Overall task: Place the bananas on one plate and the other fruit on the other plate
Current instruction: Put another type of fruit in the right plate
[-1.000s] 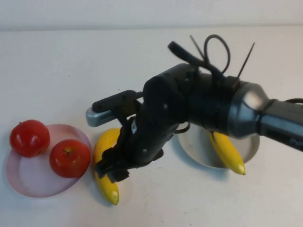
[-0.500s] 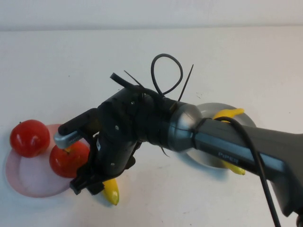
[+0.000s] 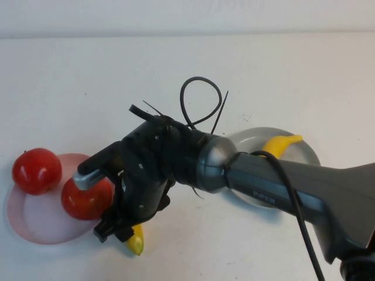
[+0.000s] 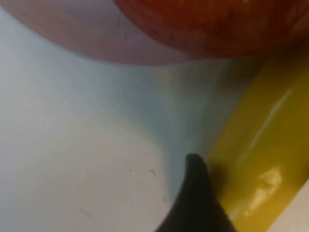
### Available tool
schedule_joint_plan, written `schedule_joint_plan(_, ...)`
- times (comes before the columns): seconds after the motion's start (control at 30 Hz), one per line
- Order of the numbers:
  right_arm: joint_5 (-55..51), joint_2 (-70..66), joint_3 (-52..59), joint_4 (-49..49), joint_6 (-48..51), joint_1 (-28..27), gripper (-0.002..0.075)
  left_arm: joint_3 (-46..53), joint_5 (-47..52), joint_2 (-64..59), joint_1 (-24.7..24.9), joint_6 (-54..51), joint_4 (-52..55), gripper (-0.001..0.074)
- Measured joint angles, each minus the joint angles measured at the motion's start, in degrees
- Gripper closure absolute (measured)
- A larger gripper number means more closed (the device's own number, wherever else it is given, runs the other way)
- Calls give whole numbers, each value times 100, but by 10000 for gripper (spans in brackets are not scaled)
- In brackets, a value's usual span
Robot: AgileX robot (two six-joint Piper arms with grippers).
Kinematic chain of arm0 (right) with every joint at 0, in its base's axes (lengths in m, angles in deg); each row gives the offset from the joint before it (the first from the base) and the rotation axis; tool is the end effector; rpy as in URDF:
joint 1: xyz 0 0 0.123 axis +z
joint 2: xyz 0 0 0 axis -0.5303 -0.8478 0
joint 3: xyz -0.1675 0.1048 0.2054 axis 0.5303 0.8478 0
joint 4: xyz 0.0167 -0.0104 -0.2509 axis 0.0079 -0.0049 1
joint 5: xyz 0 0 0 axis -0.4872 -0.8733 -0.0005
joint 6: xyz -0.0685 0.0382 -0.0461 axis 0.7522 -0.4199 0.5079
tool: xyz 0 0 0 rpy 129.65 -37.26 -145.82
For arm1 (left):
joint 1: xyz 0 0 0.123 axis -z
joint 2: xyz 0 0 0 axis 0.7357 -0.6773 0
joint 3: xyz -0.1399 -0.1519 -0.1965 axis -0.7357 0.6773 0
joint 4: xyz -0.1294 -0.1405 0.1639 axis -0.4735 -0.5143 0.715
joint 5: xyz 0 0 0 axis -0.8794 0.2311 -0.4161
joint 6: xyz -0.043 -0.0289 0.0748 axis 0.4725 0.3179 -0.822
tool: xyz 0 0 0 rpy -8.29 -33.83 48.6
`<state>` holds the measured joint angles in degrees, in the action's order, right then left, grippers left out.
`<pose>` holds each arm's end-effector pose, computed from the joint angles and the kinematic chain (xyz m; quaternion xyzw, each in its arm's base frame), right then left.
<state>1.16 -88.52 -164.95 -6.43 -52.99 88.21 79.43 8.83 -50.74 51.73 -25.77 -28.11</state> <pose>0.2614 0.3989 0.1997 -0.3943 0.9049 0.1075 0.1184 0.0526 0.0010 0.1718 0.0062 0.8051 -0.0070 0.5930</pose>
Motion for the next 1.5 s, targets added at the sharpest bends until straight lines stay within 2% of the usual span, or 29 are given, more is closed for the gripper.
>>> schedule_joint_plan(0.6,-151,-80,-9,257,-428,-275,357,0,0,0,0,0,0,731)
schedule_joint_plan(0.73,-197,-80,-9,282,-439,-364,417,0,0,0,0,0,0,731)
schedule_joint_plan(1.1,-624,235,-52,286,-481,-514,417,0,0,0,0,0,0,731)
schedule_joint_plan(1.27,-807,1043,172,356,-775,-863,417,0,0,0,0,0,0,731)
schedule_joint_plan(1.5,-163,1925,1605,494,-1287,-1659,417,0,0,0,0,0,0,731)
